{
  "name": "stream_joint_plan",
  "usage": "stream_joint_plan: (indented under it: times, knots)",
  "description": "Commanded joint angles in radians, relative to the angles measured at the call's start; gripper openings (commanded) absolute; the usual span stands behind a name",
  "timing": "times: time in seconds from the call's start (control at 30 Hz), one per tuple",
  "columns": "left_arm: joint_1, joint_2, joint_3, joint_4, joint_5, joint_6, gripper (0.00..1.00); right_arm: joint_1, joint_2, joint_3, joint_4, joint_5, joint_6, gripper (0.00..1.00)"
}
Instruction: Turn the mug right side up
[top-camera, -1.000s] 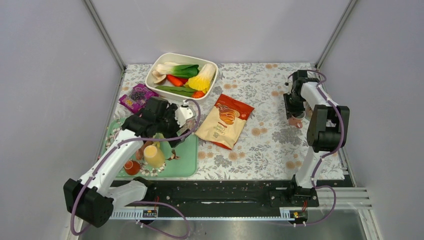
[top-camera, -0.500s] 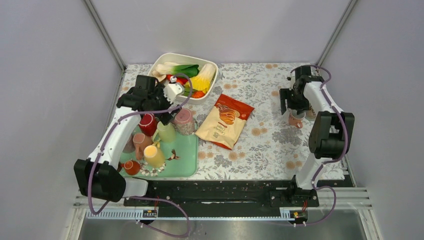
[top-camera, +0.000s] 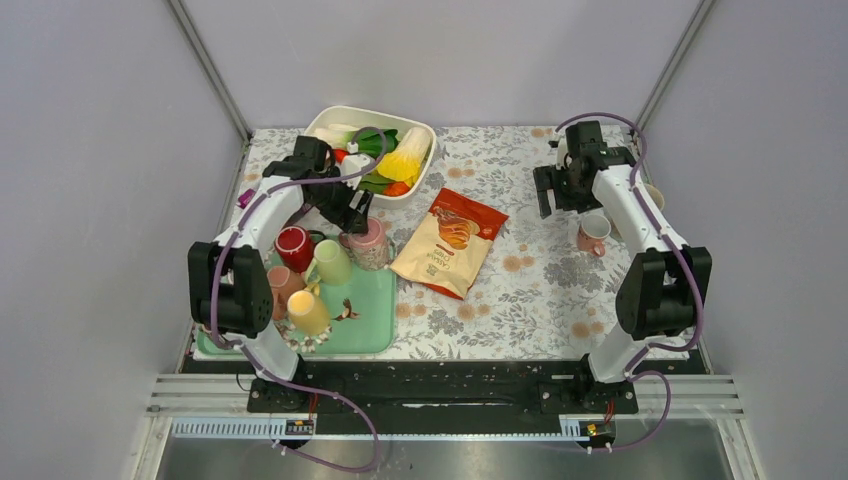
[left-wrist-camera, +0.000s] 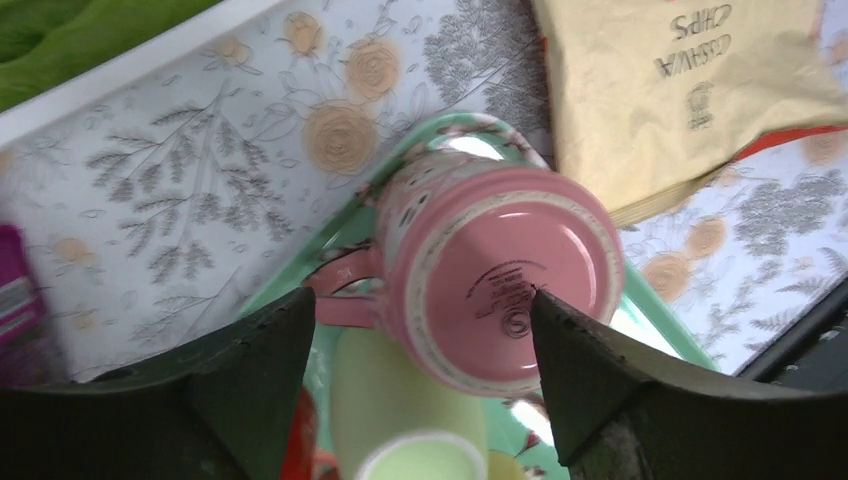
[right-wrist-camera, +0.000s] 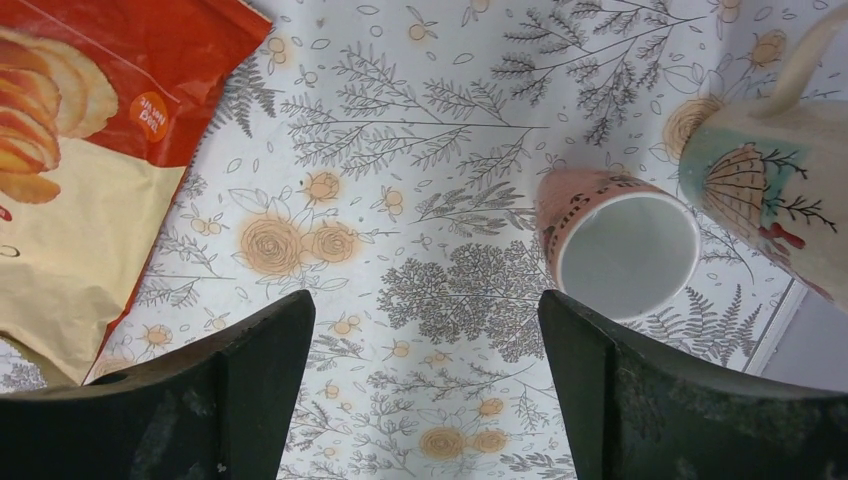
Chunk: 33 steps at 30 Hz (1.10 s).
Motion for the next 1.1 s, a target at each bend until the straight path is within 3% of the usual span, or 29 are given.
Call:
stream_joint_plan:
  times: [0.0, 0.53, 0.8, 0.93, 1.07]
  knots:
    - [-0.005, 0.002, 0.028, 0.008, 0.094, -0.043, 0.78, 0.031, -0.056, 0.022, -0.017, 0.032, -0.003, 0.92]
    - [-0.094, -0.118, -0.125, -0.049, 0.157, 0.019, 0.76, 0.081, -0.085, 0.011, -0.016, 0.027, -0.009, 0.92]
    - [-0.122, -0.161, -0.083, -0.216, 0.206, 0.193, 0.84, 0.090, -0.077, 0.001, -0.016, 0.024, -0.012, 0.91]
    - [-0.111, -0.188, -0.068, -0.222, 0.154, 0.232, 0.93, 0.094, -0.072, 0.000, -0.016, 0.021, -0.013, 0.91]
    - [-0.088, -0.210, -0.041, -0.222, 0.144, 0.247, 0.95, 0.099, -0.073, -0.007, -0.015, 0.021, -0.018, 0.91]
